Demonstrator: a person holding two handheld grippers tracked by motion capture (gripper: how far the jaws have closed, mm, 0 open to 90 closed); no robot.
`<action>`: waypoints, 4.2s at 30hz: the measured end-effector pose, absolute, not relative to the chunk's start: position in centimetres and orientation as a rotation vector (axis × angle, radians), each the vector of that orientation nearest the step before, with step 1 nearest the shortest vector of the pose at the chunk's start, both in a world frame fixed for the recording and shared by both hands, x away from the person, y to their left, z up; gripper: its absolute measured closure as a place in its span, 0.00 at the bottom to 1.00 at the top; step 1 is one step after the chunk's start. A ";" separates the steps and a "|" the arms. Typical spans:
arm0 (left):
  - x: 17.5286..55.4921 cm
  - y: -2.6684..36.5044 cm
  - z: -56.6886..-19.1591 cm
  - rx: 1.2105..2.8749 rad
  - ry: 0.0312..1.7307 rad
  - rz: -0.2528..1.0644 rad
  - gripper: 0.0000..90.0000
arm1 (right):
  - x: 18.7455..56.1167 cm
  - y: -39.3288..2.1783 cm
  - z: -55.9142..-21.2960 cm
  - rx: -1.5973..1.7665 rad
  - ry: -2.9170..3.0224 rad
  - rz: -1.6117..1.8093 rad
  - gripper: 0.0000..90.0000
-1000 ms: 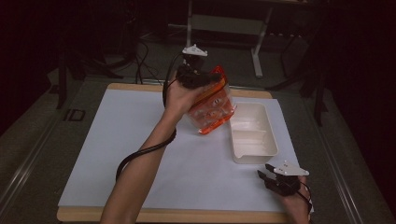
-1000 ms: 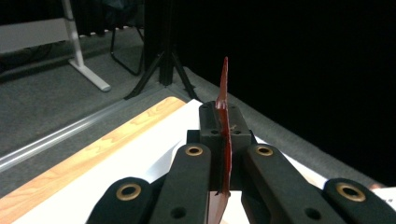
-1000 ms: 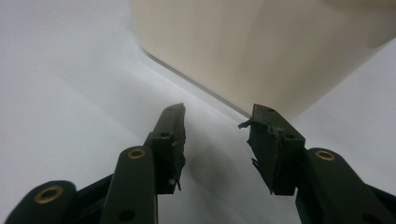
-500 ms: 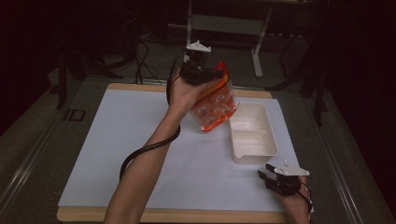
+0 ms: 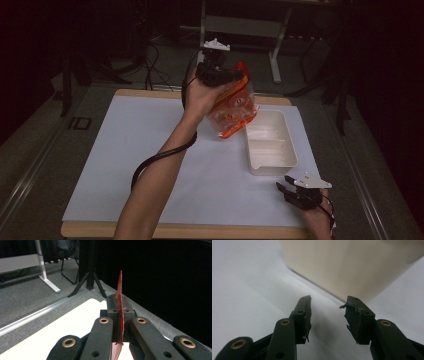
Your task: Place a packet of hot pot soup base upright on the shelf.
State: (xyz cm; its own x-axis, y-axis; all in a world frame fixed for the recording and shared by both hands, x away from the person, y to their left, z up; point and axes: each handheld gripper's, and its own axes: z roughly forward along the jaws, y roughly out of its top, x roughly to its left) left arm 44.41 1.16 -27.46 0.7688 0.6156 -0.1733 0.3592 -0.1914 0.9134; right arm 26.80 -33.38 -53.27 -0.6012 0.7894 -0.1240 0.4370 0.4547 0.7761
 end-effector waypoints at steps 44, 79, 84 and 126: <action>46.5 -6.0 -27.8 1.765 0.734 0.190 1.00 | 26.7 -33.8 -53.2 1.037 2.215 1.012 0.62; 46.9 -10.4 -30.2 1.819 0.778 0.205 1.00 | 26.2 -34.1 -53.1 1.048 2.203 1.014 0.62; 47.3 -10.3 -30.5 1.801 0.838 0.218 1.00 | 26.3 -34.1 -53.1 1.045 2.205 1.014 0.62; 49.1 -16.5 -34.3 1.993 0.839 0.221 0.99 | 26.3 -34.4 -53.2 1.057 2.198 1.023 0.62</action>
State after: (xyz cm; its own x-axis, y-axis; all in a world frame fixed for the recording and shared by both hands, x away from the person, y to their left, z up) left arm 49.11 -16.48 -34.28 0.7504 0.6383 -0.1715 0.4706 -0.3337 0.8168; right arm 26.33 -34.45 -53.18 -0.5787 0.8087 -0.1056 0.4398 0.4184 0.7947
